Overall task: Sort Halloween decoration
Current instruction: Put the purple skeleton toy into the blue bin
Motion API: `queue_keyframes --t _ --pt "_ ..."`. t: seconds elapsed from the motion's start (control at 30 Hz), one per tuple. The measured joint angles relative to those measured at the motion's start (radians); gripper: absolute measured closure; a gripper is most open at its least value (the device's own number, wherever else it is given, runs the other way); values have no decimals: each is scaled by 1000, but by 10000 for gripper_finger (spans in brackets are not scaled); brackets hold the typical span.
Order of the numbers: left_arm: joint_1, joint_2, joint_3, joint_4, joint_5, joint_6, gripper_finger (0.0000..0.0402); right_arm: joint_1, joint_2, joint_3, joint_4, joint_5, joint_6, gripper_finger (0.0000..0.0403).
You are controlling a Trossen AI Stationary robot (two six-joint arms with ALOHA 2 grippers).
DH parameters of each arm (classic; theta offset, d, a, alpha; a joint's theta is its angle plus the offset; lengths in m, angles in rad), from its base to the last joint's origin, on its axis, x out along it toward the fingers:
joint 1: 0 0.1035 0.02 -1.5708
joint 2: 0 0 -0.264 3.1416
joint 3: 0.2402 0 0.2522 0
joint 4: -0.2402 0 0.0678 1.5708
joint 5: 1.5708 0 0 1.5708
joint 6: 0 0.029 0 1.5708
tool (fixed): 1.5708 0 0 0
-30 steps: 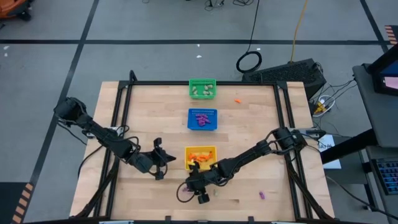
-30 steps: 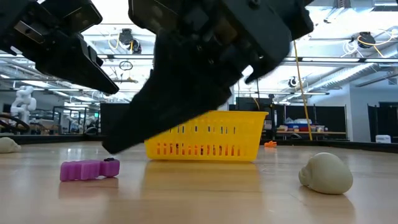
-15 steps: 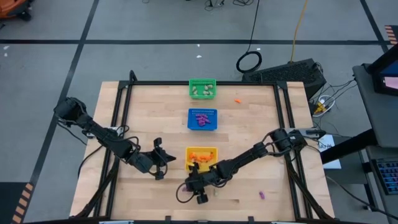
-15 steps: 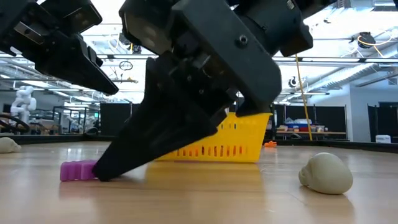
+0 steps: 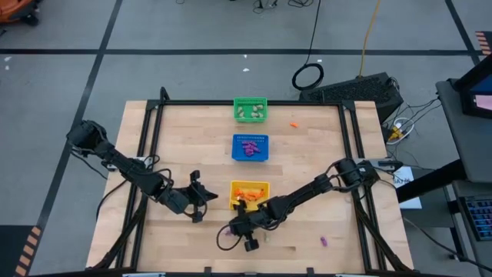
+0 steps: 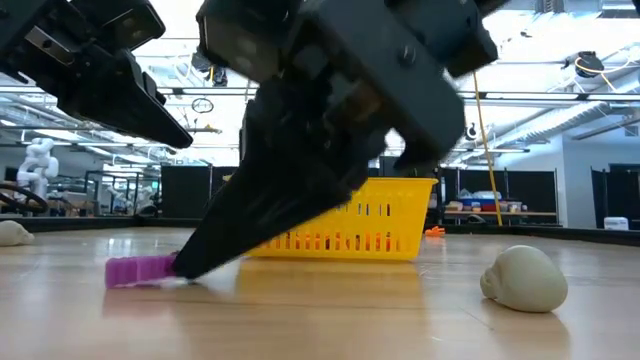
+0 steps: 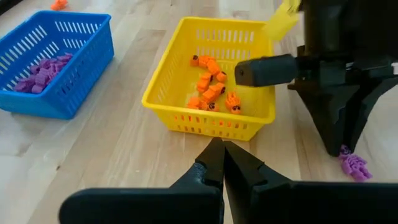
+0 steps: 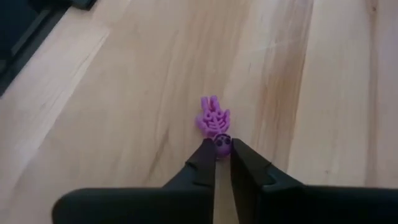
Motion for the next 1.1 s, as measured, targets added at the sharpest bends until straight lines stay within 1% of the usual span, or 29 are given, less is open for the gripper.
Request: queue_keyframes --t 0.13,0.27,0.4,0.5,0.63,0.73,0.87,0.9,1.0,1.1 --pt "0 0 0 -3 -15 -10 391 5 -21 90 -115 0 -11 399" --pt "0 0 0 -1 -33 -11 391 5 -32 206 -293 9 -19 400" --pt "1 0 0 -4 -60 -46 391 -1 -70 306 -476 70 -26 399" --pt "1 0 0 -2 -83 -74 392 -17 -126 353 -611 143 -35 399" --pt "14 0 0 -2 -87 -109 392 -77 -209 358 -768 260 -49 399" --pt "33 0 0 -2 -85 -116 392 -156 -252 359 -855 292 -59 399" --pt "62 0 0 -2 -54 -115 392 -289 -257 347 -919 283 -102 399" --pt "67 0 0 -3 -48 -115 392 -325 -257 332 -917 260 -118 399" --pt "76 0 0 -13 -44 -111 392 -430 -258 257 -855 173 -160 399" --pt "84 0 0 -31 -24 -108 392 -518 -257 167 -792 120 -188 399"
